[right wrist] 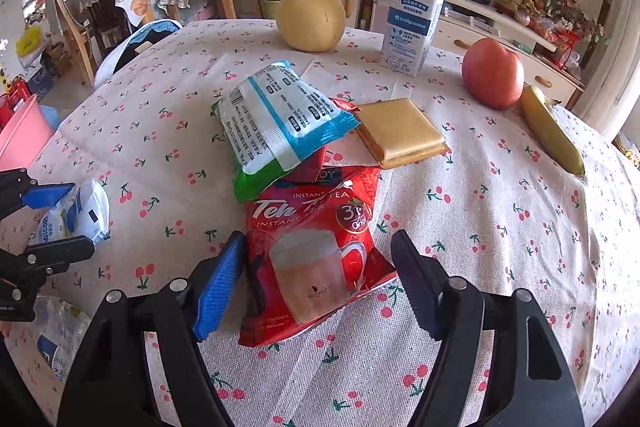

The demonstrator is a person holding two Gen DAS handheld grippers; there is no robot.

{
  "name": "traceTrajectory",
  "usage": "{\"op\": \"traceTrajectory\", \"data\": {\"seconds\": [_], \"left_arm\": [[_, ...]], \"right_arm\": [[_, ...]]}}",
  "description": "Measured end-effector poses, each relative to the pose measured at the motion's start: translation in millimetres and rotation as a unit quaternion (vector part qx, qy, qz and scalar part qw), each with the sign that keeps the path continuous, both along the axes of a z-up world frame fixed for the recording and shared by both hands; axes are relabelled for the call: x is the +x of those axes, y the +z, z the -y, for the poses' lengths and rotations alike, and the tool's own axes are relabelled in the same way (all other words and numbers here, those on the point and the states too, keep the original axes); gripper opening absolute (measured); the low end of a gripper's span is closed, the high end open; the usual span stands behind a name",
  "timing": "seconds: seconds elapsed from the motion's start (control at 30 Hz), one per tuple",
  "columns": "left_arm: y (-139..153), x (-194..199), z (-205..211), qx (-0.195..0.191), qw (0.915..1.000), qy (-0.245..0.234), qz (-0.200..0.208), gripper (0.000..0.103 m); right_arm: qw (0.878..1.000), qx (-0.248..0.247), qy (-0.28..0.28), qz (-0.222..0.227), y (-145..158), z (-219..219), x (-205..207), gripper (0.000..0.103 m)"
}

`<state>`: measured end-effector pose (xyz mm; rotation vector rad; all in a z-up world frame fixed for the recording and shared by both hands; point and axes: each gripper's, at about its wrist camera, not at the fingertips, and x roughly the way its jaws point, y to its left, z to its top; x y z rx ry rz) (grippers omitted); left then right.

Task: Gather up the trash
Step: 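Grasp the white Magicday bag with the left tool while the right tool grasps the red Teh tea packet, then carry both items to the pink bucket and open both tools over it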

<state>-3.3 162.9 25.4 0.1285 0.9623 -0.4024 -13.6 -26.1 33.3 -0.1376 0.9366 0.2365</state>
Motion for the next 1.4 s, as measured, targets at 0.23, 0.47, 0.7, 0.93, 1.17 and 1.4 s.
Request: {"op": "traceTrajectory", "data": {"seconds": [0.23,0.47,0.7,0.93,1.17,1.4], "left_arm": [[2,0,-5,-0.009,0.9998,0.015,-0.003,0.062],[11,-3,-16,-0.027,0.9992,0.029,0.009,0.062],[25,-6,-28,-0.048,0.9977,0.039,0.026,0.062],[36,-9,-44,-0.070,0.9953,0.054,0.038,0.062],[43,-11,-62,-0.091,0.9921,0.073,0.044,0.062],[49,-12,-78,-0.110,0.9884,0.092,0.049,0.062]], "right_arm": [[1.000,-0.007,-0.007,0.011,3,-1,-9,0.064],[1.000,0.001,-0.022,0.013,3,2,-18,0.063],[0.998,0.027,-0.043,0.021,12,3,-30,0.062],[0.996,0.057,-0.058,0.021,21,2,-42,0.062],[0.995,0.070,-0.059,0.035,35,-8,-58,0.060],[0.995,0.075,-0.050,0.051,51,-22,-74,0.059]]}}
